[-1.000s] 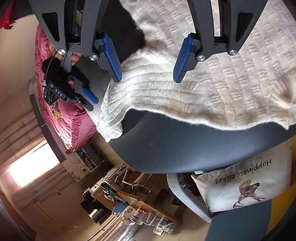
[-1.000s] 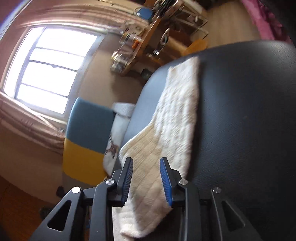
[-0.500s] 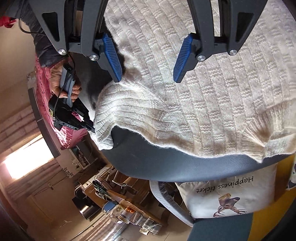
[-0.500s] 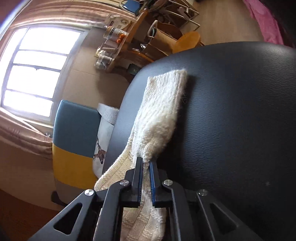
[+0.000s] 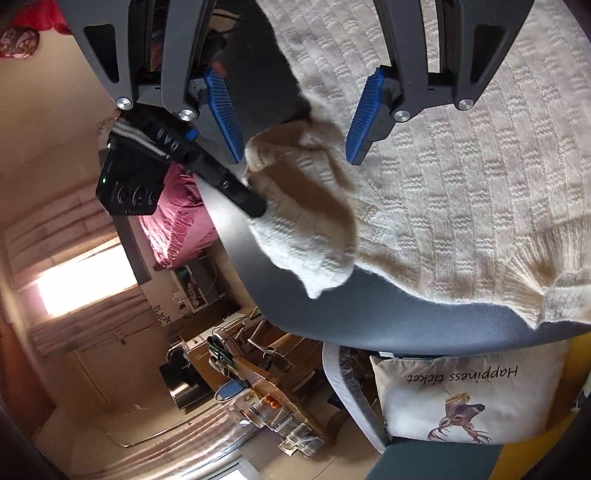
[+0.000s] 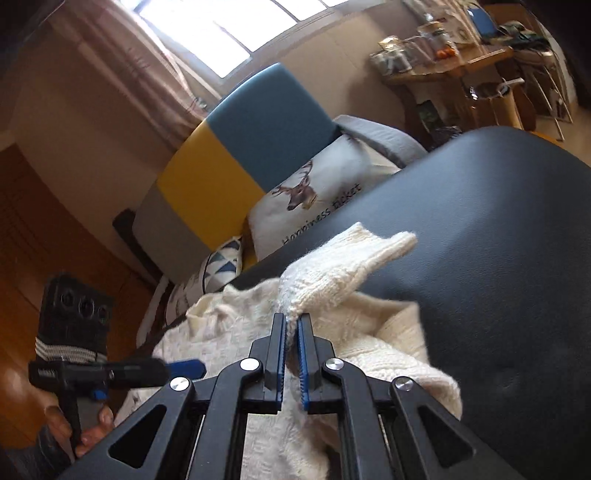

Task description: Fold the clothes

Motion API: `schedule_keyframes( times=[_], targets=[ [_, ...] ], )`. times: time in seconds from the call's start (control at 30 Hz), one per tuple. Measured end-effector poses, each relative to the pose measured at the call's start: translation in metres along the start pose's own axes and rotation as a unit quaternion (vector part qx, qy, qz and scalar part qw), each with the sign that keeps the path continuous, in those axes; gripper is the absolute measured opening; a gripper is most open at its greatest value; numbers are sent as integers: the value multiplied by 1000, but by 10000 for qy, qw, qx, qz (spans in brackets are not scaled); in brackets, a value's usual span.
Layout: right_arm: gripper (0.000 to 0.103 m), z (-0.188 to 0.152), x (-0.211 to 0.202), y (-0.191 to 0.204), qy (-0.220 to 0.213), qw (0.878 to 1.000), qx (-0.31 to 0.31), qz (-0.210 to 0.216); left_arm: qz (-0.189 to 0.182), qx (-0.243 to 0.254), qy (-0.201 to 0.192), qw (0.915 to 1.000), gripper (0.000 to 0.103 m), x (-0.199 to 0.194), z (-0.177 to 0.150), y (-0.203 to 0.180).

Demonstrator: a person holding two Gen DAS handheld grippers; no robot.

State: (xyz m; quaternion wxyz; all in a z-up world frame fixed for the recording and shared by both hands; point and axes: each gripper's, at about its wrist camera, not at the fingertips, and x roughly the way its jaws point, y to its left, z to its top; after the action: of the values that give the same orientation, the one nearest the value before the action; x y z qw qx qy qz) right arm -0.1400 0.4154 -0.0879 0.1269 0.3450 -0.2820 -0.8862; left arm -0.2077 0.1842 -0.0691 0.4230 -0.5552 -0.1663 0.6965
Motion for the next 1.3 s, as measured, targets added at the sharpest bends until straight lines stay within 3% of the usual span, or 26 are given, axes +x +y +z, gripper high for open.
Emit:
schedule_keyframes(
  times=[0.17, 0.37, 0.63, 0.83, 1.0, 1.13, 1.3],
  targets=[
    [5, -37, 21, 47, 510, 9957, -747, -185, 105, -400, 97, 9991, 65, -5, -5, 16],
    [5, -76, 41, 96, 751, 9782, -1813, -685, 511, -925, 509, 9931, 66, 1, -16, 45],
    [5, -104, 44, 124, 761, 9633, -2397, -943, 689, -949, 684, 9907, 66, -4, -28, 45],
    [6, -123, 45, 138, 762, 9541, -2708, -1027, 1101, -1016, 837, 9852, 67, -3, -46, 54],
    [13, -139, 41, 148, 715, 9464, -2978, -1023, 1286, -1222, 885, 9802, 65, -6, -65, 69],
    [18, -148, 32, 151, 671, 9459, -3023, -974, 1126, -1501, 663, 9800, 59, -16, -77, 82],
    [20, -144, 7, 131, 662, 9629, -2420, -998, 879, -1809, 311, 9791, 57, -30, -89, 94]
  ],
)
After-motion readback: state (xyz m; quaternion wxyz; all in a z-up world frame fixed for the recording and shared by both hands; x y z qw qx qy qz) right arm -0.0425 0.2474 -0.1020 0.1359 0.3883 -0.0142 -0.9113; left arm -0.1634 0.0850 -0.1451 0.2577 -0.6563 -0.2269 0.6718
